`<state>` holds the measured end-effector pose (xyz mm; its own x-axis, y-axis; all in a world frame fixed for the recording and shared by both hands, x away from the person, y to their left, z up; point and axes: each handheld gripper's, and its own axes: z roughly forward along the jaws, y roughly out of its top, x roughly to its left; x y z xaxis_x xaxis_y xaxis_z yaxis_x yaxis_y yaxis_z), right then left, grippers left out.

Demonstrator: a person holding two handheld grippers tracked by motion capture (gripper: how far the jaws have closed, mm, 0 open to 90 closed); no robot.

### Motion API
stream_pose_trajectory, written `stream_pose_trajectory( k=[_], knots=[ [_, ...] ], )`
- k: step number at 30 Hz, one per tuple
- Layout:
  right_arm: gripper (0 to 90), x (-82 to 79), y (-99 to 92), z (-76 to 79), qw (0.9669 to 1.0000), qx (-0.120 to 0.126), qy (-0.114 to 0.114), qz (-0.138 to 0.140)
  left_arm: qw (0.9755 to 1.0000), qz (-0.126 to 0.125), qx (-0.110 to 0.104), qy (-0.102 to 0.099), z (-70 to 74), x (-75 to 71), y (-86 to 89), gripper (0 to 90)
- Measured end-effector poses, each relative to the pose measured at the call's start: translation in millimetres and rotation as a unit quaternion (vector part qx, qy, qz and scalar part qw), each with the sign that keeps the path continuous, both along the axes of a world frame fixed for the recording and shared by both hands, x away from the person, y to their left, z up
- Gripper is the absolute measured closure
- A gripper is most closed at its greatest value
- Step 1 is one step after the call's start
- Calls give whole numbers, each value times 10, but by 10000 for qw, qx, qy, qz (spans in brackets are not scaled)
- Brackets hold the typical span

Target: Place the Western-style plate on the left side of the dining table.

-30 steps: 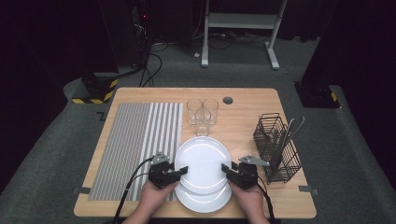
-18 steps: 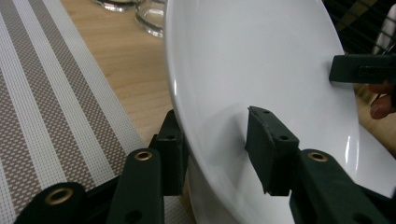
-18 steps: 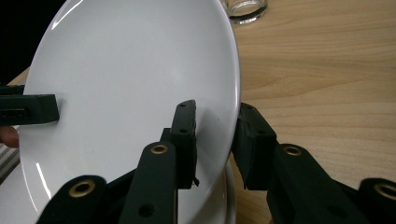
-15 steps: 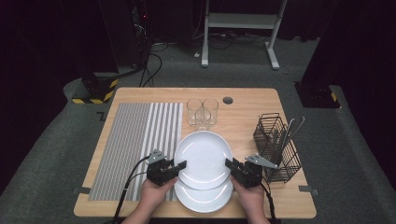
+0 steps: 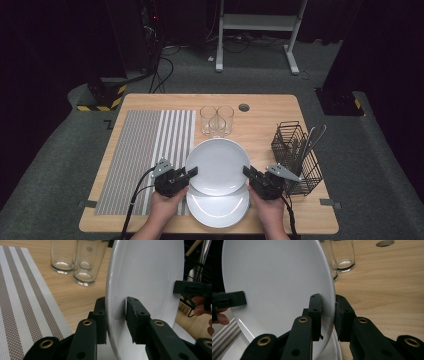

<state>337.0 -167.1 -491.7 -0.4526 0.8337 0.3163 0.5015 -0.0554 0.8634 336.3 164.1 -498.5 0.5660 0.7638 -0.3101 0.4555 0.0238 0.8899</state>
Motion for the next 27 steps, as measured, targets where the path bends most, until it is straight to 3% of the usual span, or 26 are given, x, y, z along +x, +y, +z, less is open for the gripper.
stream_pose_trajectory(
  k=[16,27],
  knots=[
    [774,7,130,136,9997,-31,-236,28,9990,172,-172,-367,126,-29,126,715],
    [775,82,371,187,9995,-104,-237,180,9981,355,-263,-422,135,-32,350,706]
  ],
)
